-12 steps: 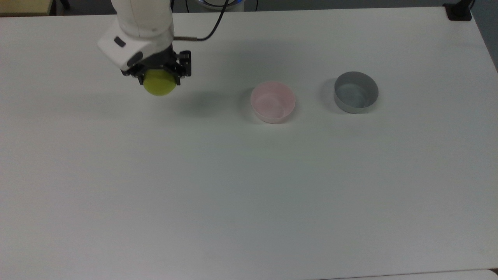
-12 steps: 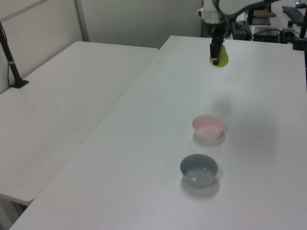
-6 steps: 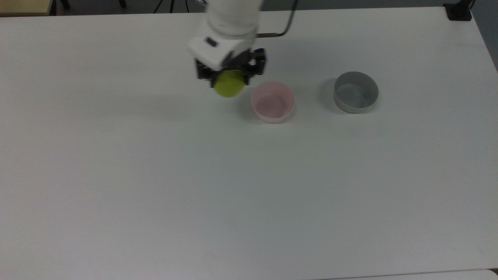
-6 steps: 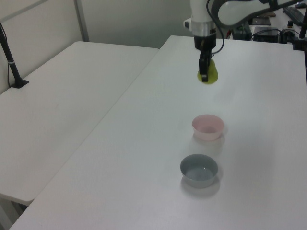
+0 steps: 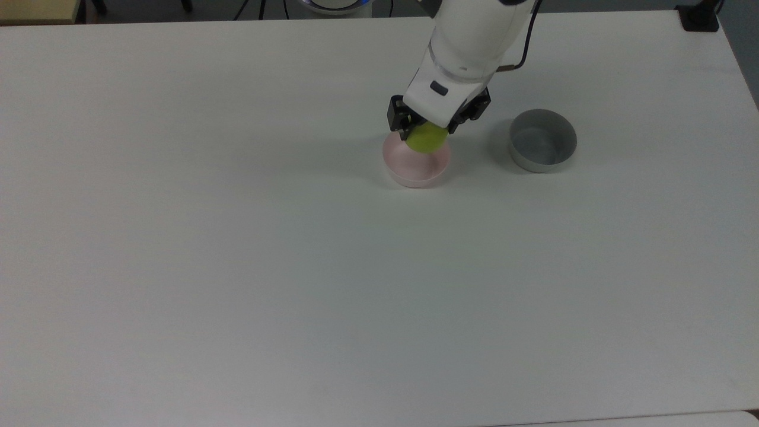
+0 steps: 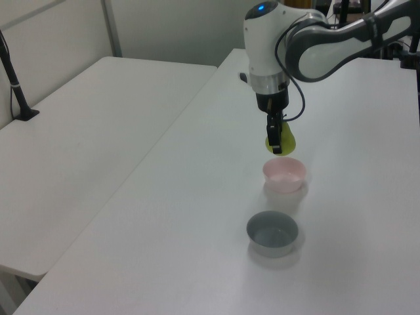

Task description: Place the pear in the bowl

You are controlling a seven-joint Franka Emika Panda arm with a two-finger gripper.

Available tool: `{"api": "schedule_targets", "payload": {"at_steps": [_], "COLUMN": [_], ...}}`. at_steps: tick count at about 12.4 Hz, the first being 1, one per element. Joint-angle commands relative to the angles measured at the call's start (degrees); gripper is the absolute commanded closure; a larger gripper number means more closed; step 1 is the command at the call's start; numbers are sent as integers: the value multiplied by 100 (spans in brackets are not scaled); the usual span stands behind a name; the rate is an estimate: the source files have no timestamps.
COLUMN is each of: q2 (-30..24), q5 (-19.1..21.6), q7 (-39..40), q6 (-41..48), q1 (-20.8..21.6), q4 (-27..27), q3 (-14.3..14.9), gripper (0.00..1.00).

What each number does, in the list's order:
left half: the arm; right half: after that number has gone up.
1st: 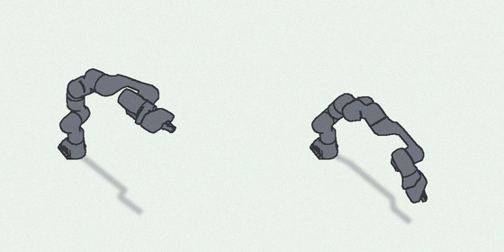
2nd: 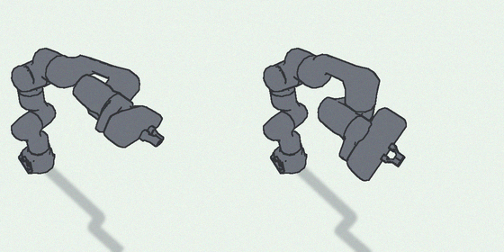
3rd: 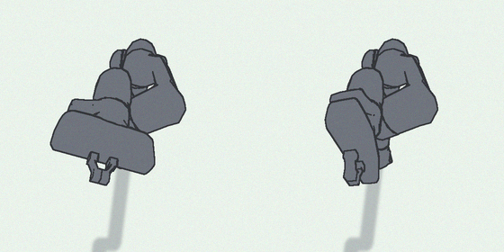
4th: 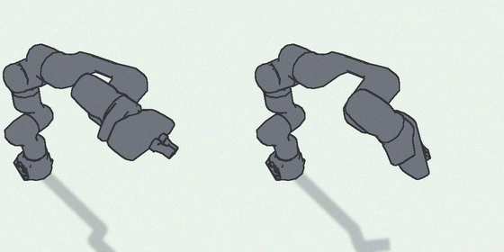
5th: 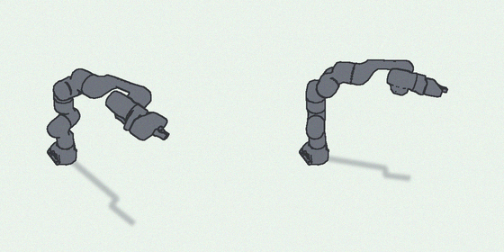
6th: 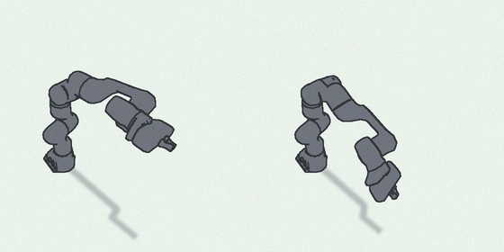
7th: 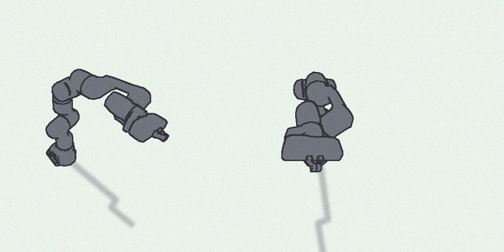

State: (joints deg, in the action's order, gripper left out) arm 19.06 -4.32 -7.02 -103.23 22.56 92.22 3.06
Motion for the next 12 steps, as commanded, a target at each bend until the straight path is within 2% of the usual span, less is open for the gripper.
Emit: {"api": "schedule_targets", "payload": {"at_steps": [1, 2, 4, 5, 7, 8, 9, 12], "q2": [298, 421, 545, 624, 730, 730, 722, 669], "q5": [19, 11, 2, 2, -16, -16, -24, -25], "q7": [-159, -150, -142, -150, -168, -168, -168, -168], "q6": [-206, -224, -285, -346, -347, -347, -329, -268], "q1": [152, 152, 143, 143, 152, 152, 143, 126], "q4": [-11, -11, -2, 15, 16, 16, 16, 7], "q3": [81, 81, 81, 81, 81, 81, 81, 81], "gripper": [68, 68, 57, 41, 22, 4, 0, 0]}}
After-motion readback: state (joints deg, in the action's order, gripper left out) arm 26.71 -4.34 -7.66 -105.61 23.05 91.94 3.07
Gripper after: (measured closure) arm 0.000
